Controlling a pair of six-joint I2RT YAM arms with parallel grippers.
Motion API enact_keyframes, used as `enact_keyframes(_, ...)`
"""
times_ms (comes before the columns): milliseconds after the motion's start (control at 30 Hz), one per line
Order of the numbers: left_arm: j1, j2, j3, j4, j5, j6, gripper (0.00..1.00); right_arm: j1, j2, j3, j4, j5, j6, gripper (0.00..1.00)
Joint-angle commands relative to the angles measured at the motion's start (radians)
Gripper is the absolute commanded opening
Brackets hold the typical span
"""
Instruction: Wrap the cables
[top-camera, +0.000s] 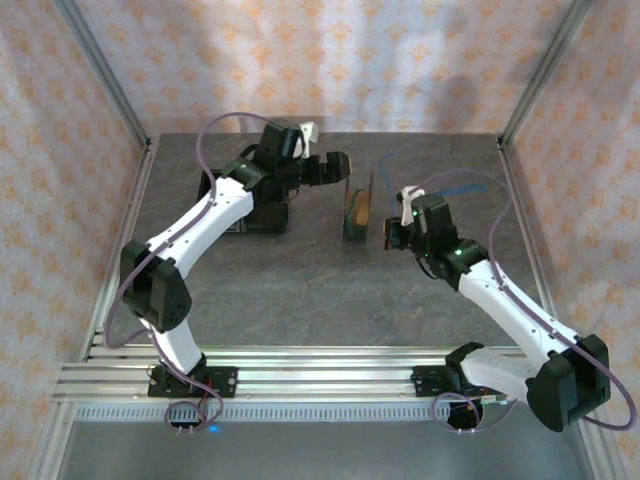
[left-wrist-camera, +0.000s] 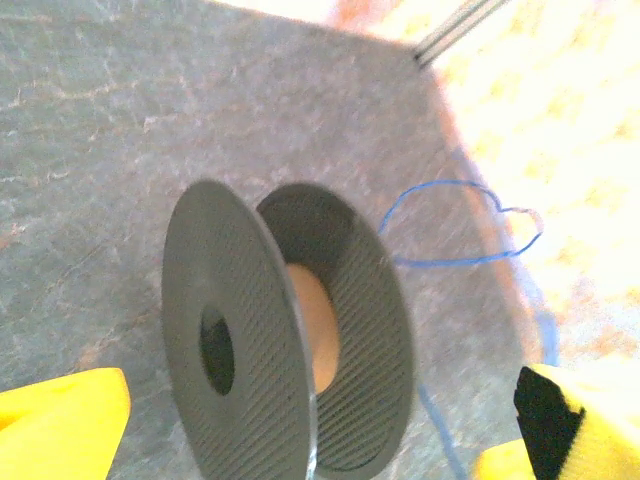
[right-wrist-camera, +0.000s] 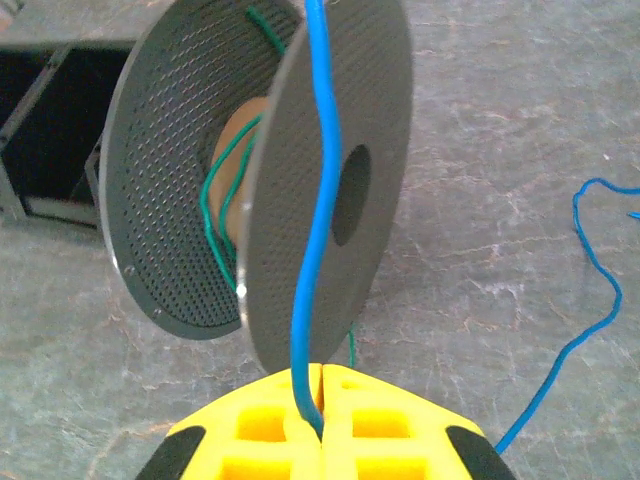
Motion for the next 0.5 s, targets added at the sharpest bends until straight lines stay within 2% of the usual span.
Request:
enact_keyframes(0, 0.022, -0.006, 0.004, 0.070, 0.089, -0.098, 0.99, 0.044, -0.045, -0.077, 0.157, 0.080, -0.165, 0.00)
enact_keyframes(133, 0.017, 0.044, 0.097, -0.055, 0.147, -0.058, 0.99, 0.055, -0.055, -0.113, 0.177, 0.083, -0.279, 0.00)
enact_keyframes(300, 0.007, 0.048, 0.090, -0.069, 0.122, -0.041, 0.99, 0.084, -0.057, -0.135, 0.214, 0.091, -0.337, 0.00)
enact_keyframes(467, -0.017, 0.093, 0.166, -0.177, 0.093, 0.034, 0.99, 0.117, -0.021, -0.121, 0.177, 0.150, -0.374, 0.00)
